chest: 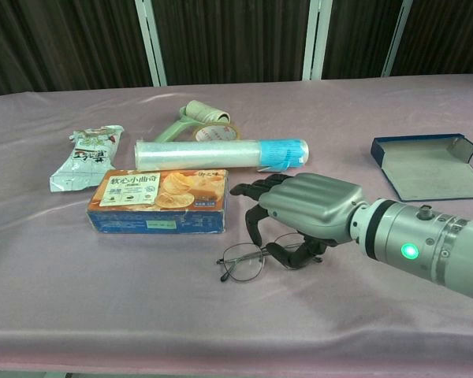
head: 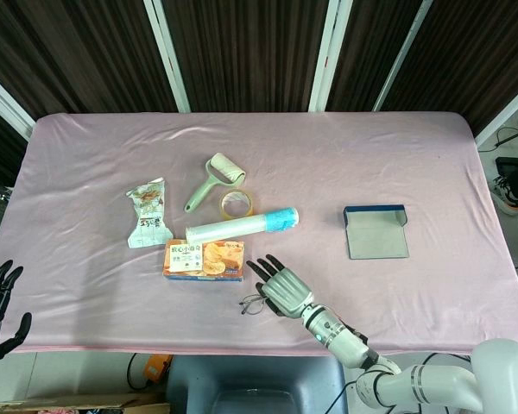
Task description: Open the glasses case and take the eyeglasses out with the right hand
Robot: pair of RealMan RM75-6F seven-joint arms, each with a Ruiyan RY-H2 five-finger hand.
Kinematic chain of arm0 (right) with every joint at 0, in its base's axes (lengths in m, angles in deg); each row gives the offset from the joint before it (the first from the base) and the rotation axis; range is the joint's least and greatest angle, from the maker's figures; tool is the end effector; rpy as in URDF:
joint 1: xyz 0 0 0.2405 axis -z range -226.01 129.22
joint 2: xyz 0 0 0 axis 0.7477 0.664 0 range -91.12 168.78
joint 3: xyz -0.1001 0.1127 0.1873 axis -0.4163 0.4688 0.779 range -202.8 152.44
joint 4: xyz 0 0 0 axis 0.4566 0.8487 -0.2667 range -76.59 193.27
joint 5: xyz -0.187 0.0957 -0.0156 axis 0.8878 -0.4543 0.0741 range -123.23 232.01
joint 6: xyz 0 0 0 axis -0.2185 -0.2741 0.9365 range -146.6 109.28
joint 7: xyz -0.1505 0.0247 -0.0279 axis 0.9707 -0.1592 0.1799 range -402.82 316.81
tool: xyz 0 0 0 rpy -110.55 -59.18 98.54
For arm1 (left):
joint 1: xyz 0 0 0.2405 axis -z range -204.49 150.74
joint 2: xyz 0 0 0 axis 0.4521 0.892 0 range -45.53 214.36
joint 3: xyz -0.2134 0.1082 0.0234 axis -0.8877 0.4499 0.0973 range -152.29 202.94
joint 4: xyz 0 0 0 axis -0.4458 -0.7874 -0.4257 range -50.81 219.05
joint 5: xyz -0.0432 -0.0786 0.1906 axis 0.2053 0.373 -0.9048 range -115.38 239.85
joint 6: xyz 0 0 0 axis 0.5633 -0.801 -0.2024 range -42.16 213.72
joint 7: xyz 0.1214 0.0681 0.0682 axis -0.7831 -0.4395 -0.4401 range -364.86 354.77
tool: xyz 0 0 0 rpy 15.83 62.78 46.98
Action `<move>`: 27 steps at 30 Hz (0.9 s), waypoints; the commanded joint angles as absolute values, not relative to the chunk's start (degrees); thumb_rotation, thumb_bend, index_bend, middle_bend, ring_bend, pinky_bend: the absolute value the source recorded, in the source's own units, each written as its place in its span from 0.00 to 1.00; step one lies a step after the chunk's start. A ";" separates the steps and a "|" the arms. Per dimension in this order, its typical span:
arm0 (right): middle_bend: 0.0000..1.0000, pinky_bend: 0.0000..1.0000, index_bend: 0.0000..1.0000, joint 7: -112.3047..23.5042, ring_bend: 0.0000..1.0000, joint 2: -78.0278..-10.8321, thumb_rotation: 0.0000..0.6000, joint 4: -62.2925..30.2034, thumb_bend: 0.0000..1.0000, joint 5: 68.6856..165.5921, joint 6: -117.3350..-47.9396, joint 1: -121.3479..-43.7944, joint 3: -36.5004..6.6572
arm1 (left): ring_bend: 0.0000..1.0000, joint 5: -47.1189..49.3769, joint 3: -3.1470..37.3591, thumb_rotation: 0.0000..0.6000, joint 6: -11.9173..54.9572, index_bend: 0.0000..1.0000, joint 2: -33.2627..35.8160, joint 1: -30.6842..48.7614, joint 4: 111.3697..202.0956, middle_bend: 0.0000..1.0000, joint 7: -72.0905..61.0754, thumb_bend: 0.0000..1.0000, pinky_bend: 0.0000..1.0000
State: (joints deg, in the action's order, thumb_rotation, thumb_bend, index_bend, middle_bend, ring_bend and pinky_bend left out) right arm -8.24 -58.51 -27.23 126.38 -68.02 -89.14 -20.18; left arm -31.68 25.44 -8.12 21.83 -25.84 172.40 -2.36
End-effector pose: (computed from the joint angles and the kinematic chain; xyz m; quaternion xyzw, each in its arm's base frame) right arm -0.1070 -0.2747 -0.0924 0.8524 -0.2690 0.3065 0.3274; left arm -0.2990 0.1593 0.1710 -0.6128 -0.3350 -0.4101 0.5866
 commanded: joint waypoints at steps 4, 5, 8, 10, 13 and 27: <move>0.04 0.00 0.38 -5.18 0.00 -57.29 1.00 -28.70 0.49 123.49 -68.94 -89.32 -20.29 | 0.00 -31.71 25.43 1.00 -8.14 0.00 21.76 -25.88 172.47 0.00 -2.68 0.42 0.00; 0.04 0.00 0.37 -5.01 0.00 -56.38 1.00 -29.77 0.48 123.71 -70.02 -88.98 -20.32 | 0.00 -31.74 25.45 1.00 -8.27 0.00 21.78 -25.96 172.47 0.00 -2.63 0.41 0.00; 0.03 0.00 0.32 -5.13 0.00 -52.45 1.00 -33.76 0.47 127.31 -75.76 -86.64 -21.26 | 0.00 -31.80 25.41 1.00 -8.76 0.00 21.81 -26.20 172.38 0.00 -2.50 0.41 0.00; 0.03 0.00 0.28 -5.35 0.00 -48.66 1.00 -36.77 0.45 130.82 -81.51 -83.63 -22.85 | 0.00 -32.01 25.41 1.00 -9.01 0.00 21.78 -26.27 172.25 0.00 -2.39 0.41 0.00; 0.01 0.00 0.21 -4.22 0.00 -42.97 1.00 -40.26 0.41 133.43 -88.80 -78.82 -25.51 | 0.00 -32.54 25.41 1.00 -8.99 0.00 21.72 -26.02 172.01 0.00 -2.43 0.41 0.00; 0.00 0.00 0.12 -21.01 0.00 -36.23 1.00 -31.66 0.35 132.38 -111.96 -56.02 -30.52 | 0.00 -32.78 25.48 1.00 -5.64 0.00 20.27 -24.24 171.54 0.00 -7.61 0.40 0.00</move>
State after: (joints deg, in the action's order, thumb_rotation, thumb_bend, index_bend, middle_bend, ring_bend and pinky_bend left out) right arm -16.19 -36.11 -36.11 131.99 -108.13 -59.84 -30.34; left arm -33.58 25.15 -7.36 20.22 -24.69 170.67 -6.06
